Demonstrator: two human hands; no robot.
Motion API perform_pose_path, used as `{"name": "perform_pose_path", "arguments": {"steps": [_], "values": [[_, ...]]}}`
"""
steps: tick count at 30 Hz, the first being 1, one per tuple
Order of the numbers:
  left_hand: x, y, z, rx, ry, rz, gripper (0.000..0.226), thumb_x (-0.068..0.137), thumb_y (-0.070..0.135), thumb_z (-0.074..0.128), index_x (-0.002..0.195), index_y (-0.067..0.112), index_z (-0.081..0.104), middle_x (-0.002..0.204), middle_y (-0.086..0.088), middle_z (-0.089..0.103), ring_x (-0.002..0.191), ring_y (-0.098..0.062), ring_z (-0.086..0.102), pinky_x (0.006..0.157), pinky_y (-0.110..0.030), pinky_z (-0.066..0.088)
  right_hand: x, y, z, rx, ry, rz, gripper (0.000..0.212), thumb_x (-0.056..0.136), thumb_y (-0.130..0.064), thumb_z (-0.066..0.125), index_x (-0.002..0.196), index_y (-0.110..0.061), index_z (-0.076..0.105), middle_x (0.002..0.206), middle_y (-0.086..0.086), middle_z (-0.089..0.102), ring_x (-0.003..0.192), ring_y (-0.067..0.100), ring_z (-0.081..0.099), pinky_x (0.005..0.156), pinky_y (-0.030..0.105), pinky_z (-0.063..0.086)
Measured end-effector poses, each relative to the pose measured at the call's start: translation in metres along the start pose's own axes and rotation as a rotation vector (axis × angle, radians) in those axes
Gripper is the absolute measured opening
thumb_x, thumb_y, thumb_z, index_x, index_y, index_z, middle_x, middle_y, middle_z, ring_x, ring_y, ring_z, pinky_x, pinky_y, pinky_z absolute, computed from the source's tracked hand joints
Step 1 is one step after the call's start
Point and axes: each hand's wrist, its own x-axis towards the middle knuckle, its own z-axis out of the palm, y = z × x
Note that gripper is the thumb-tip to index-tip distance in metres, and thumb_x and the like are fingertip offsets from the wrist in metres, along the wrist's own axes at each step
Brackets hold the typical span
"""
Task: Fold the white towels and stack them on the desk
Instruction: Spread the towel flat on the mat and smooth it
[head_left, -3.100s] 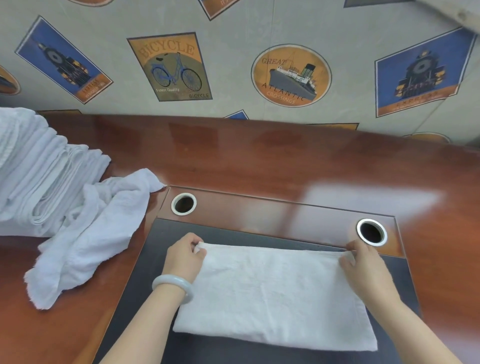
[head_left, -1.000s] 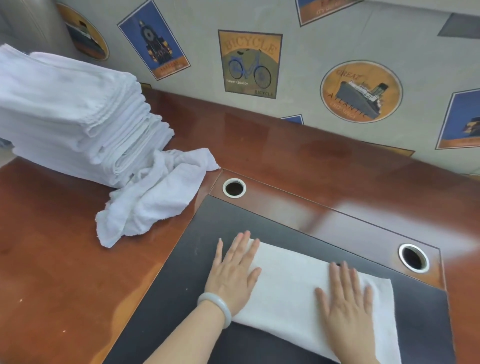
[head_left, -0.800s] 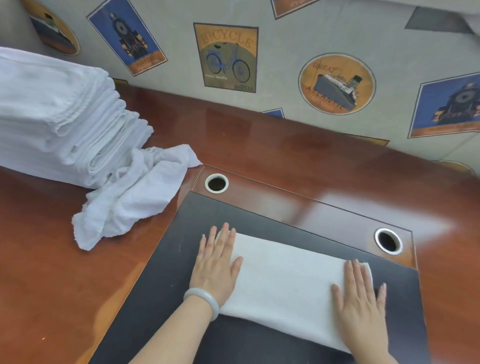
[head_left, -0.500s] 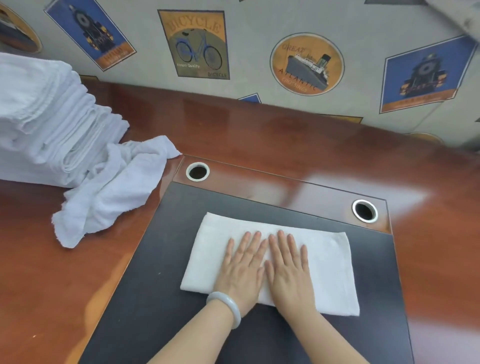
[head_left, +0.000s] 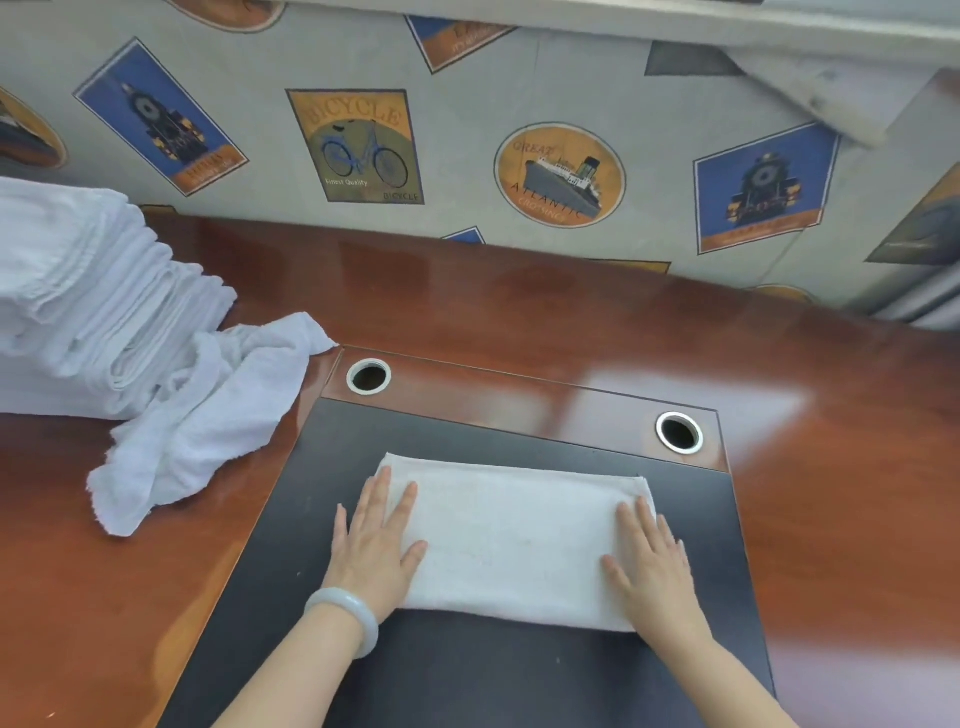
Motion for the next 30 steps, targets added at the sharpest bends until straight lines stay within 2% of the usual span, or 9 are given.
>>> {"name": "perform_pose_path", "arguments": {"steps": [2, 5, 8, 10, 12, 14, 18, 22, 30], "values": [[-0.006, 0.007, -0.016, -0.097, 0.026, -0.134, 0.075, 0.100, 0.042, 0.044, 0.157, 0.028, -0.002, 0.164, -0.002, -0.014, 0.151, -0.025, -0.005, 0.120, -0.043, 0.015, -0.003, -0.007, -0.013, 0.163, 0.099, 0.125, 0.067, 0.094, -0.022, 0.057, 0.154, -0.018, 0.027, 0.160, 0.008, 0.021, 0.139, 0.034, 0.033, 0.111, 0.044, 0.031], [-0.012, 0.006, -0.032, -0.347, 0.048, -0.416, 0.073, 0.097, 0.032, 0.054, 0.156, 0.017, 0.013, 0.155, -0.010, 0.018, 0.142, -0.029, 0.021, 0.108, -0.042, 0.036, -0.009, -0.014, -0.025, 0.354, 0.155, 0.426, 0.051, 0.094, -0.016, 0.059, 0.140, -0.003, 0.042, 0.138, 0.019, 0.040, 0.121, 0.041, 0.043, 0.094, 0.047, 0.041], [-0.015, 0.002, -0.040, -0.506, 0.015, -0.572, 0.063, 0.094, 0.025, 0.059, 0.149, 0.012, 0.031, 0.145, -0.014, 0.028, 0.128, -0.034, 0.038, 0.099, -0.042, 0.040, -0.012, -0.016, -0.029, 0.435, 0.047, 0.587, 0.049, 0.092, -0.021, 0.062, 0.131, 0.002, 0.042, 0.131, 0.022, 0.043, 0.112, 0.044, 0.048, 0.085, 0.044, 0.043], [-0.018, -0.002, -0.042, -0.676, -0.018, -0.622, 0.059, 0.091, 0.020, 0.061, 0.144, 0.011, 0.036, 0.141, -0.014, 0.032, 0.107, -0.033, 0.050, 0.088, -0.036, 0.042, -0.010, -0.015, -0.031, 0.588, -0.003, 0.657, 0.052, 0.086, -0.022, 0.066, 0.125, 0.003, 0.043, 0.120, 0.020, 0.049, 0.098, 0.038, 0.051, 0.073, 0.037, 0.042], [-0.019, -0.007, -0.045, -0.841, -0.087, -0.642, 0.057, 0.088, 0.014, 0.062, 0.141, 0.009, 0.041, 0.133, -0.015, 0.048, 0.100, -0.032, 0.055, 0.083, -0.033, 0.043, -0.005, -0.010, -0.037, 0.779, -0.027, 0.728, 0.051, 0.077, -0.020, 0.069, 0.117, 0.005, 0.049, 0.103, 0.018, 0.056, 0.087, 0.034, 0.053, 0.064, 0.034, 0.040], [-0.019, -0.012, -0.053, -1.023, -0.154, -0.640, 0.044, 0.088, 0.007, 0.062, 0.131, 0.002, 0.055, 0.113, -0.017, 0.065, 0.093, -0.032, 0.060, 0.080, -0.034, 0.045, 0.001, -0.009, -0.045, 0.992, -0.080, 0.772, 0.035, 0.082, -0.012, 0.071, 0.109, 0.005, 0.057, 0.104, 0.020, 0.061, 0.089, 0.036, 0.057, 0.062, 0.035, 0.045], [-0.024, -0.006, -0.086, -1.319, -0.146, -0.547, 0.032, 0.091, -0.004, 0.059, 0.122, 0.004, 0.064, 0.107, -0.012, 0.072, 0.101, -0.032, 0.066, 0.096, -0.042, 0.050, 0.006, -0.029, -0.069, 1.111, -0.121, 0.609, 0.022, 0.088, -0.008, 0.069, 0.108, 0.000, 0.064, 0.105, 0.018, 0.068, 0.093, 0.035, 0.064, 0.069, 0.035, 0.052], [-0.035, 0.001, -0.128, -1.438, -0.060, -0.415, 0.026, 0.094, -0.001, 0.059, 0.118, 0.008, 0.063, 0.105, -0.004, 0.072, 0.100, -0.025, 0.067, 0.092, -0.040, 0.051, 0.003, -0.074, -0.105, 1.179, -0.149, 0.366, 0.016, 0.090, -0.009, 0.067, 0.106, -0.007, 0.069, 0.097, 0.013, 0.073, 0.086, 0.029, 0.069, 0.069, 0.033, 0.055], [-0.054, -0.041, -0.220, -1.672, 0.110, -0.252, 0.023, 0.093, 0.001, 0.059, 0.115, 0.004, 0.065, 0.106, -0.017, 0.074, 0.104, -0.036, 0.068, 0.092, -0.047, 0.054, -0.009, -0.197, -0.167, 1.288, -0.135, 0.015, 0.016, 0.092, -0.006, 0.063, 0.102, -0.013, 0.073, 0.091, 0.010, 0.076, 0.081, 0.027, 0.068, 0.069, 0.033, 0.051]]}}
